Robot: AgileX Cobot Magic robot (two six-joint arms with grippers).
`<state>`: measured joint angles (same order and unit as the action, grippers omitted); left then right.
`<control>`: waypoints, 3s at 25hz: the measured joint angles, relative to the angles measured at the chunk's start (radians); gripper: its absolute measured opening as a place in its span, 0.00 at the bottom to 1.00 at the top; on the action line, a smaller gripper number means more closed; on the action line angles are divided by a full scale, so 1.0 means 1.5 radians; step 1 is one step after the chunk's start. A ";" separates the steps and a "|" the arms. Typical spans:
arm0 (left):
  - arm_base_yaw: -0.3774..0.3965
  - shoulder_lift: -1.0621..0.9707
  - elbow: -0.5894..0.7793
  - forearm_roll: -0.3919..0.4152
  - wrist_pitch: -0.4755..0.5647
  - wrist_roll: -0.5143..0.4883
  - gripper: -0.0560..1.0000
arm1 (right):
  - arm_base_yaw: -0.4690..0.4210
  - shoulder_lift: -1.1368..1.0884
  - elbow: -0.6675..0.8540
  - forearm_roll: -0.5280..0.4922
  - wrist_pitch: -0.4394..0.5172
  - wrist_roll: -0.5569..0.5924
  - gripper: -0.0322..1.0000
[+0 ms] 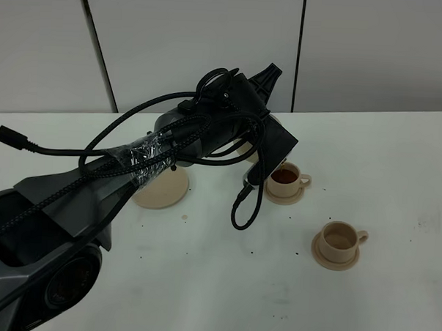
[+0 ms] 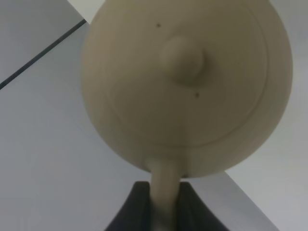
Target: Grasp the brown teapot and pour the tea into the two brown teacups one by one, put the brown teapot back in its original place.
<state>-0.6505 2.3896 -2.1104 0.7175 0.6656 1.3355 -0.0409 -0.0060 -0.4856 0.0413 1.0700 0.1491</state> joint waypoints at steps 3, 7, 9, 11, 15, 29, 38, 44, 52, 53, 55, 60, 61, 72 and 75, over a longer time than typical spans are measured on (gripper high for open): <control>0.000 0.000 0.000 0.000 0.000 0.000 0.21 | 0.000 0.000 0.000 0.000 0.000 -0.001 0.40; 0.000 0.000 0.000 0.000 0.000 0.000 0.21 | 0.000 0.000 0.000 0.000 0.000 -0.001 0.40; -0.001 0.000 0.000 0.000 0.000 0.000 0.21 | 0.000 0.000 0.000 0.000 0.000 -0.001 0.40; -0.001 0.000 0.000 0.000 0.000 0.000 0.21 | 0.000 0.000 0.000 0.000 0.000 -0.001 0.40; -0.004 0.000 0.000 -0.005 0.001 -0.003 0.21 | 0.000 0.000 0.000 0.000 0.000 -0.001 0.40; -0.006 0.000 0.000 -0.029 0.053 -0.057 0.21 | 0.000 0.000 0.000 0.000 0.000 -0.001 0.40; -0.004 -0.008 0.000 -0.054 0.073 -0.096 0.21 | 0.000 0.000 0.000 0.000 0.000 -0.001 0.40; 0.009 -0.020 0.000 -0.071 0.082 -0.136 0.21 | 0.000 0.000 0.000 0.000 0.000 -0.001 0.40; 0.019 -0.020 0.000 -0.135 0.103 -0.150 0.21 | 0.000 0.000 0.000 0.000 0.000 -0.001 0.40; 0.021 -0.020 0.000 -0.146 0.103 -0.153 0.21 | 0.000 0.000 0.000 0.000 0.000 -0.001 0.40; 0.025 -0.020 0.000 -0.164 0.103 -0.162 0.21 | 0.000 0.000 0.000 0.000 0.000 -0.001 0.40; 0.034 -0.021 0.000 -0.183 0.124 -0.198 0.21 | 0.000 0.000 0.000 0.000 0.000 -0.001 0.40; 0.036 -0.022 0.000 -0.189 0.127 -0.207 0.21 | 0.000 0.000 0.000 0.000 0.000 -0.001 0.40; 0.084 -0.044 0.000 -0.339 0.145 -0.237 0.21 | 0.000 0.000 0.000 0.000 0.000 -0.001 0.40; 0.101 -0.044 0.000 -0.380 0.152 -0.247 0.21 | 0.000 0.000 0.000 0.000 0.000 -0.001 0.40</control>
<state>-0.4992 2.3238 -2.1104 0.1472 0.8939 0.9655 -0.0409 -0.0060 -0.4856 0.0413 1.0700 0.1481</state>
